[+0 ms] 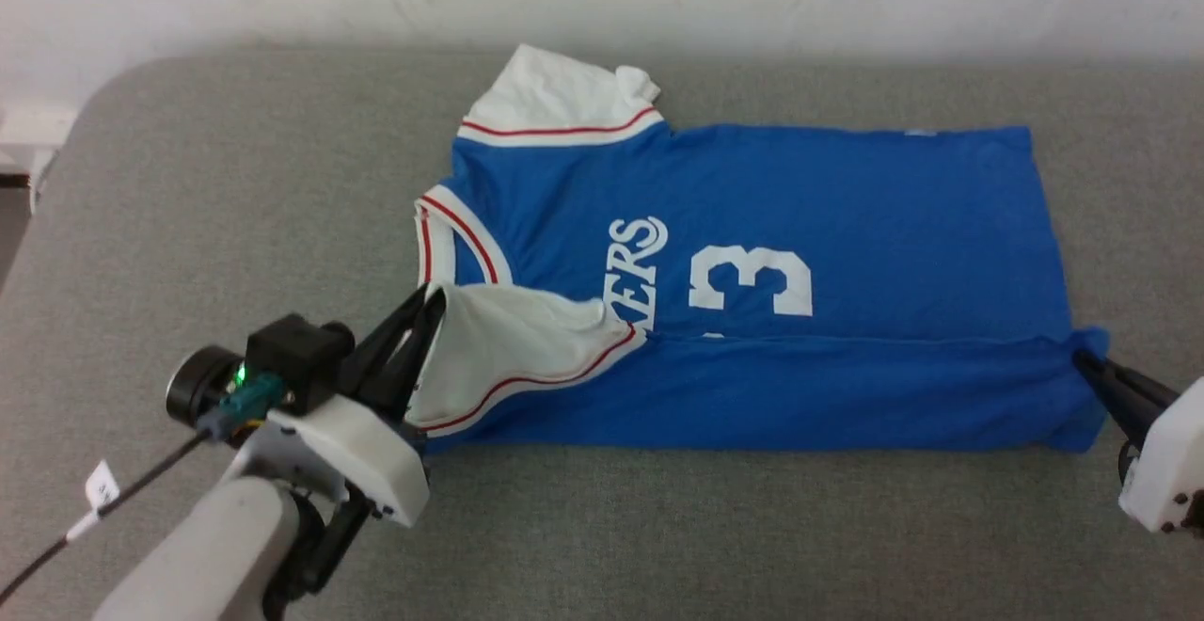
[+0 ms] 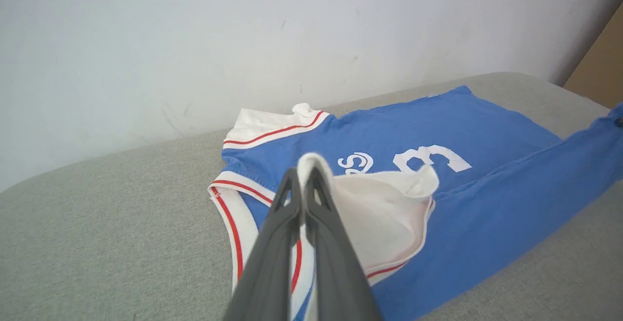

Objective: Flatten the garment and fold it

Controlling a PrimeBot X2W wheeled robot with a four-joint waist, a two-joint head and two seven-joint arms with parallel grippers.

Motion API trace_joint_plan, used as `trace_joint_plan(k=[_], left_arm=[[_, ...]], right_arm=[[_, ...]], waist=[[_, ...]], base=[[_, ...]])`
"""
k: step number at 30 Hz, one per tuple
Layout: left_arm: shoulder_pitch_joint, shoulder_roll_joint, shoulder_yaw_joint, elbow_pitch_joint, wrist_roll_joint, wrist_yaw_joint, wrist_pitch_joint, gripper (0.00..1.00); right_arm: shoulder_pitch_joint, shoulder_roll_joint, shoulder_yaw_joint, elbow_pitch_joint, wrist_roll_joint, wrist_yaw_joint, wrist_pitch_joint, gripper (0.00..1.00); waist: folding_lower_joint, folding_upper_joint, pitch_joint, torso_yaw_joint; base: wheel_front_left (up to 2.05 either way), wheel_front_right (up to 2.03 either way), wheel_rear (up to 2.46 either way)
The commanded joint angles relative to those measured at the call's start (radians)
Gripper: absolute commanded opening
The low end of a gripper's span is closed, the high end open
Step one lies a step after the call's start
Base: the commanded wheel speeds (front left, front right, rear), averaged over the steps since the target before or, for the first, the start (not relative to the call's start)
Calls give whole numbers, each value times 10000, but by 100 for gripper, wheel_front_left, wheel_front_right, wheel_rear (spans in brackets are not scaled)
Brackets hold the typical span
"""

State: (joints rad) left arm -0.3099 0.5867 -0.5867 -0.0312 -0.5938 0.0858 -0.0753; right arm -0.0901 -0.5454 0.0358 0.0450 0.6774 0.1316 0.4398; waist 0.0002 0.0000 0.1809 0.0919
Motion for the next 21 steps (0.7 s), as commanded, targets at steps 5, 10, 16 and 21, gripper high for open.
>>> trace_joint_plan(k=[5,10,16,21], left_arm=[[-1061,-287,-197,1412,332,-239,269,0],[-1562,-594,-373,2955,538,-172,365,0],[-1910,-1135,-550,4453,468,-352,178,41],[-1904,-1540,-540,5424,173,-459,43,100]], right_arm=[[-883,232,113,416,-497,-9,381,0],[-1458,376,540,1118,-1235,-9,385,0],[-1848,723,814,1961,-1301,-9,62,0],[-1920,855,885,2484,-1304,-9,-165,100]], waist=[[-2,0,990,-303],[-2,0,1239,-395],[-2,0,1219,-326],[-2,0,782,-230]], base=[[0,0,0],[0,0,0],[0,0,0],[0,0,0]])
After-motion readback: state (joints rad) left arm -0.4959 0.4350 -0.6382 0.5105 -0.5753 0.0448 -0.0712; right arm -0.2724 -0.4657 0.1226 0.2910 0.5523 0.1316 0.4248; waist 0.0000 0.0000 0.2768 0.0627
